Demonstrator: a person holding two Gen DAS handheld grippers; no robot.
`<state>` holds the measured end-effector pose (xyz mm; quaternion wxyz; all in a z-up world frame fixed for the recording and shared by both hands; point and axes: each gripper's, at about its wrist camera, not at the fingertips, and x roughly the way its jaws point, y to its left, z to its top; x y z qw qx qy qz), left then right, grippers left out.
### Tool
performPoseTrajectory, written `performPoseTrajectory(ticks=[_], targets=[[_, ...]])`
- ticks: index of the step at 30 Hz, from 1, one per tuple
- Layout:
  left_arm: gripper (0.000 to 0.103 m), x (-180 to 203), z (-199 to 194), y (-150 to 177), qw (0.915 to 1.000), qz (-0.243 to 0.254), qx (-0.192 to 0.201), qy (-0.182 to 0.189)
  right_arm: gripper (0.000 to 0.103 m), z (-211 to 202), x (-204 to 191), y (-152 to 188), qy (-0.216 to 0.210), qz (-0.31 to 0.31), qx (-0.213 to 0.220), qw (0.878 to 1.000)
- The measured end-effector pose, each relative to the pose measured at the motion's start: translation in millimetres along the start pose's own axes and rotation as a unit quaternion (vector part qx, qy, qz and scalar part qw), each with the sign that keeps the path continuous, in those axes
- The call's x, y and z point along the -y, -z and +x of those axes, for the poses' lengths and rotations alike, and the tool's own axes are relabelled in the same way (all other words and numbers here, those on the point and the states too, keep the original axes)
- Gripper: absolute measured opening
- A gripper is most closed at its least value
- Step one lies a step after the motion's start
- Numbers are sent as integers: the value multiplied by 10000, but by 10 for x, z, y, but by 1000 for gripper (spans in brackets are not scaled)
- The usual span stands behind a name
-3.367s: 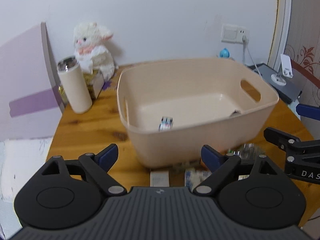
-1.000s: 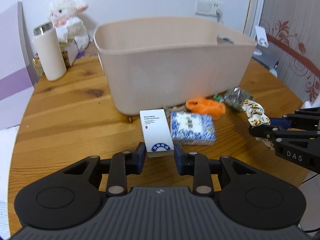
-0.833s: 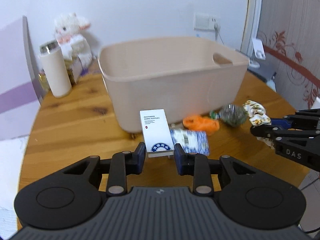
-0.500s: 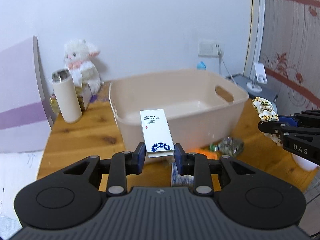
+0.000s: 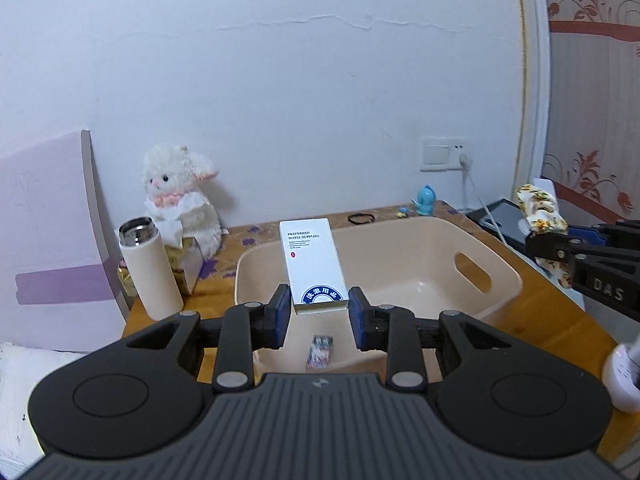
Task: Organize objects
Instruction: 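Carry the white box and scrunchie over the bin and open both tools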
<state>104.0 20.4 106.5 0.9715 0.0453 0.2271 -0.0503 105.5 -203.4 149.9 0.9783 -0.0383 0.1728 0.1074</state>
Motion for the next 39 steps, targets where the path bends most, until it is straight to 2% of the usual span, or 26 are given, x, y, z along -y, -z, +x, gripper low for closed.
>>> performPoseTrajectory(ticks=[7,15,21,27,28,29,30,31,32,33,35,39], targets=[[33,128,488,-77,9995,173,-212,-164,15,360,60,-28,90,-1,-120,9999],[33,205,1178,44,9957,8,-901,-205,15,885,155,96,41,162,-651,9977],[33,232,1432,158,9922,-19,-1217,-275,15,1148,119,260,44,89,-968,9953],[34,214,1516,219,9903,-52,-1355,-318,16,1305,106,329,-2,35,-1249,9922],[34,208,1506,225,9904,-74,-1344,-311,18,1302,107,334,3,26,-1259,9920],[35,211,1477,221,9912,-97,-1282,-297,25,1285,109,336,5,20,-1248,9922],[40,210,1444,213,9920,-114,-1225,-298,31,1256,117,329,0,21,-1222,9925],[47,208,1403,203,9924,-134,-1187,-305,36,1228,121,318,-10,30,-1191,9929],[63,205,1366,185,9929,-175,-1142,-286,39,1185,129,307,-27,50,-1150,9934],[73,198,1318,169,9936,-229,-1076,-267,41,1144,139,291,-25,57,-1118,9937],[73,188,1210,131,9946,-301,-959,-269,53,1042,155,263,-22,46,-1026,9947],[75,172,1028,89,9949,-337,-898,-323,62,799,176,209,-49,-22,-872,9962]])
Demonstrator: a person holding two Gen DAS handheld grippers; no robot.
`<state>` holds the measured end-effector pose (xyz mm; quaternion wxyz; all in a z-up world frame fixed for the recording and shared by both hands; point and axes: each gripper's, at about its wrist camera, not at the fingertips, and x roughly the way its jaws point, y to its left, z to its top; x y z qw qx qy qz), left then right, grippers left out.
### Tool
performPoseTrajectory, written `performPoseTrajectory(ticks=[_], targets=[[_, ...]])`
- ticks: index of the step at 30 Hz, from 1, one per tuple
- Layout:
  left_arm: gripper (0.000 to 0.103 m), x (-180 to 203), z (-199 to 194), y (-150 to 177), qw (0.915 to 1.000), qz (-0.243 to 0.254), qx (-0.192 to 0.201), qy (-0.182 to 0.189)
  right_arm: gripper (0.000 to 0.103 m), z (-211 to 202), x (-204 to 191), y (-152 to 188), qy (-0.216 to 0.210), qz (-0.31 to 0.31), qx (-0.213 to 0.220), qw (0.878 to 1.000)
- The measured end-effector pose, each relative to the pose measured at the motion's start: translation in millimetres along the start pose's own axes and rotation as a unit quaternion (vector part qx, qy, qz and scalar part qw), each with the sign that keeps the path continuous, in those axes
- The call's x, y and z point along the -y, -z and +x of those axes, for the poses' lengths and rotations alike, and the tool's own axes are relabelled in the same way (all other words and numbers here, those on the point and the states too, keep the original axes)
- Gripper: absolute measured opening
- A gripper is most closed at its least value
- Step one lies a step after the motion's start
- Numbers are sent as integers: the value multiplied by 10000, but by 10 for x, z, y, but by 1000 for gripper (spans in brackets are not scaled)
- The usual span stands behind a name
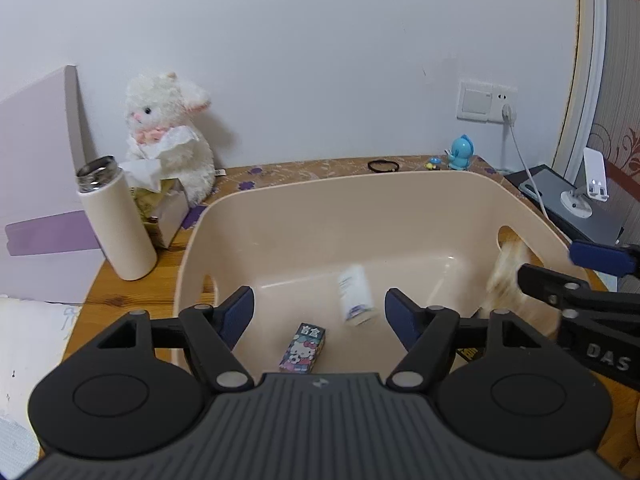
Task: Organize objects
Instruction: 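Carry the white box and scrunchie over the bin and open both tools, then move left tool to the blue-and-white box while right tool approaches the green tea bag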
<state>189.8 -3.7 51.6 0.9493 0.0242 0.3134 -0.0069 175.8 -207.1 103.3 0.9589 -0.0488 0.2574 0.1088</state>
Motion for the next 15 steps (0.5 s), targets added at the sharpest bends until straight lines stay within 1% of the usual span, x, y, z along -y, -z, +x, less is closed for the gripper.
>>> performPoseTrajectory(ticks=[1,3,7,10,12,15], targets=[[75,-10,-49,13,10000,-3,22,-9,64,-65,2,5,0,-25,33,10000],[80,-24,-149,55,10000,12,68,-46,66,-193,9,34,-6,-76,84,9999],[81,-69,-322,173,9999,-21,94,-110,70,-388,7,128,-59,-183,72,9998],[82,-96,-421,278,9999,-88,30,-71,73,-473,-15,240,-85,-325,-20,9994],[82,-93,-477,362,9999,-57,-59,-129,73,-500,-34,330,-68,-438,-126,9989],[82,-76,-562,502,9998,-35,-182,-2,73,-524,-56,463,-45,-557,-300,9980]])
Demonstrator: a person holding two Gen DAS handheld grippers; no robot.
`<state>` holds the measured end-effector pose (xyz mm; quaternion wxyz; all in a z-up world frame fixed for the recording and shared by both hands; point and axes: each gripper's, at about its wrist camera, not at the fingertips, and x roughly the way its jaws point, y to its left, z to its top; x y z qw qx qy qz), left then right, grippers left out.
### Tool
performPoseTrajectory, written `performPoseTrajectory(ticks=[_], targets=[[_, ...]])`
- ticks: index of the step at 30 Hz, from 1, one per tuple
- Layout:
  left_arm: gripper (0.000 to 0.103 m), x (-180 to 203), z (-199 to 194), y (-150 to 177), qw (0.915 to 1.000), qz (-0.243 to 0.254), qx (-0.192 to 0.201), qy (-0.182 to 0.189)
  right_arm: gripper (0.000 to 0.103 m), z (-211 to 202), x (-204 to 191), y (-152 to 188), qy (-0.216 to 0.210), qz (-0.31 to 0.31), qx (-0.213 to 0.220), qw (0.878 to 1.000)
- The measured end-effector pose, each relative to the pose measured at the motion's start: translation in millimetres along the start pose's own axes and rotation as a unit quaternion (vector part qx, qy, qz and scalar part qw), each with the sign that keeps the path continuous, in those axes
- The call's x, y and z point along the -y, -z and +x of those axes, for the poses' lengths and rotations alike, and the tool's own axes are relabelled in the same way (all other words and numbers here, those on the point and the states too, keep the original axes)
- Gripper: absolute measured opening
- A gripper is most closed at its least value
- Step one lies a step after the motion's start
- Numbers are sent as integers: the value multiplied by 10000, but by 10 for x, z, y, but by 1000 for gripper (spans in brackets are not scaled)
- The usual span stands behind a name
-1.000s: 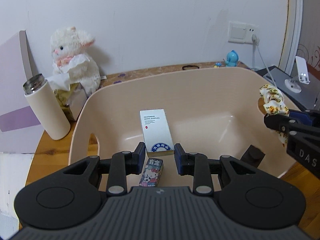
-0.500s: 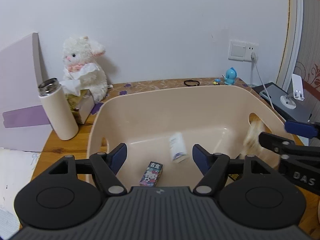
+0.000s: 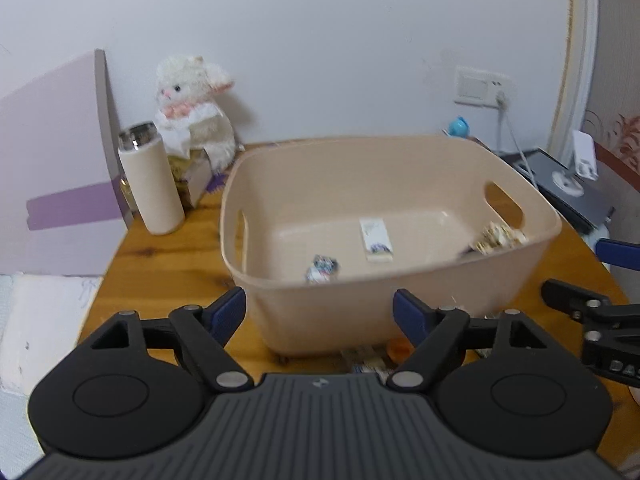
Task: Organize objects
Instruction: 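Move left tool to the blue-and-white box while right tool approaches the green tea bag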
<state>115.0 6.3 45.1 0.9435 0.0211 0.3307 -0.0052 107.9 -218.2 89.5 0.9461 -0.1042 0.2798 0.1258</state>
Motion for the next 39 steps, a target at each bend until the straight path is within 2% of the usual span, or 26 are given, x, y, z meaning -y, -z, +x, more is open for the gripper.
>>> performPoseTrajectory(ticks=[8,14,22,26,30,36,39], targets=[[82,116,12,347,9991,87,-373,194,74,54,-63,311,-26,-189,-468,9987],[82,184,165,569,9967,161,-734,308,74,163,-79,491,-89,-237,-787,9966],[82,240,391,771,9938,276,-1005,394,74,311,-69,605,-204,-130,-1035,9943],[82,286,497,820,9933,342,-1047,344,75,411,-79,647,-221,-156,-1136,9932],[87,258,576,797,9936,195,-1032,424,76,535,-119,677,-273,-256,-1222,9918],[87,221,675,736,9939,262,-956,486,80,704,-113,645,-356,-118,-1100,9932],[87,181,707,710,9940,260,-929,511,87,791,-96,637,-341,37,-1032,9941]])
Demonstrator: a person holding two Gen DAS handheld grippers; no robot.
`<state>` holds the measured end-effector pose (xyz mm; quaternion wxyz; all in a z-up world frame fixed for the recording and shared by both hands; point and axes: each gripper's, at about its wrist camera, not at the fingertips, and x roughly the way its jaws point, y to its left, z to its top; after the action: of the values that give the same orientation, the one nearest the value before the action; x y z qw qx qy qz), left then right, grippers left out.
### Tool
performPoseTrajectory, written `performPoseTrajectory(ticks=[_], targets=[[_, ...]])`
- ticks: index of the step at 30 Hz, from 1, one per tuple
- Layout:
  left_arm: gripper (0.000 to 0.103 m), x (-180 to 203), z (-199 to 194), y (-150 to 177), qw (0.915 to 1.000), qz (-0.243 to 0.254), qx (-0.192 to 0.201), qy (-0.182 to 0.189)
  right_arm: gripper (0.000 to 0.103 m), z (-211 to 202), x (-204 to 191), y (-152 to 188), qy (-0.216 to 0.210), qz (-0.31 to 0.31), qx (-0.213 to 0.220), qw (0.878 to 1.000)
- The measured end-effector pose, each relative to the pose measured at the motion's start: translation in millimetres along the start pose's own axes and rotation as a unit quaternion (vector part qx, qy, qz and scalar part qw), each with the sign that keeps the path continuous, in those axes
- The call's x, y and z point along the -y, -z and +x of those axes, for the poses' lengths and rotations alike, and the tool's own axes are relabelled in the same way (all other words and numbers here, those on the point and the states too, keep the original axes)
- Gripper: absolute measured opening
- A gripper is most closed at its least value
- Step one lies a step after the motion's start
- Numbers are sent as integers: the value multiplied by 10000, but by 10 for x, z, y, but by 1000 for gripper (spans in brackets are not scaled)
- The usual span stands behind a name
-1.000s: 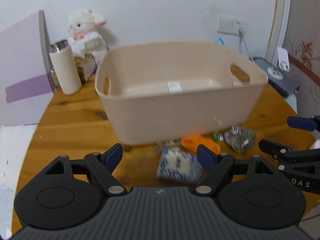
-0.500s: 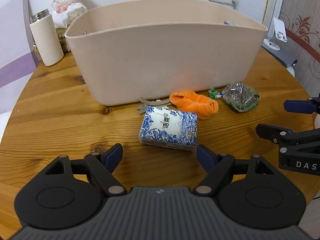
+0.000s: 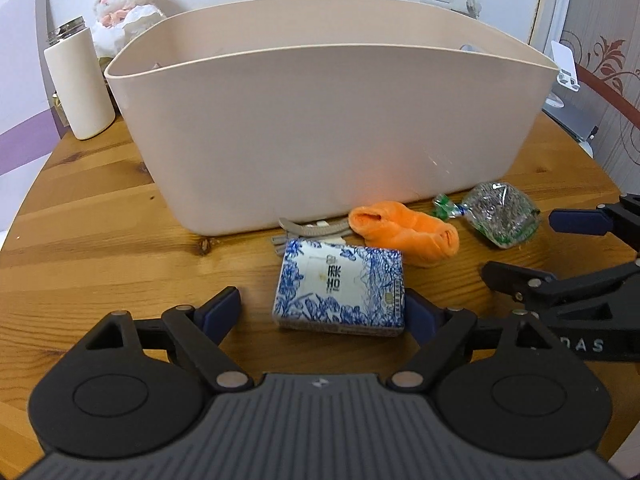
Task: Organize objects
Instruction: 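Move left tool to the blue-and-white box while right tool approaches the green tea bag, then grasp the blue-and-white box with left tool while right tool grasps the green tea bag, then lift both items over the bin and open both tools to release them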
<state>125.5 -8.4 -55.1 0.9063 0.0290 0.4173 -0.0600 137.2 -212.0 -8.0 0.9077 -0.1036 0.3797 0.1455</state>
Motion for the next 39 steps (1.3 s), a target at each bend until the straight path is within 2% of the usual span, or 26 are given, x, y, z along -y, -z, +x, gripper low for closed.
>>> performPoseTrajectory(ticks=[4,7,10,12,15,18,19,23,30,39], targets=[[85,-33,7,-26,10000,61,23,44,103,104,32,10,35,167,81,9998],[81,-75,9,-55,10000,24,50,27,103,162,95,24,-94,443,93,9989],[76,-96,-1,-62,10000,-18,73,-12,103,192,99,31,-50,500,158,9986],[66,-107,-12,-70,9999,-51,107,-37,103,201,87,24,-48,483,136,9987],[65,-143,-21,-74,9999,-56,112,25,103,211,111,26,-90,476,158,9987],[65,-174,-48,-53,9999,-81,97,24,82,158,111,39,-137,455,290,9984],[65,-188,-58,-45,9999,-95,92,23,70,145,113,36,-154,446,313,9984],[65,-241,-108,-13,9998,-210,64,37,58,99,69,52,-72,382,353,9986],[65,-361,-386,28,9993,-218,291,-7,55,-143,14,112,-59,390,447,9982],[65,-511,-854,-93,9953,-285,919,-60,55,-771,89,-99,5,426,1130,9927]])
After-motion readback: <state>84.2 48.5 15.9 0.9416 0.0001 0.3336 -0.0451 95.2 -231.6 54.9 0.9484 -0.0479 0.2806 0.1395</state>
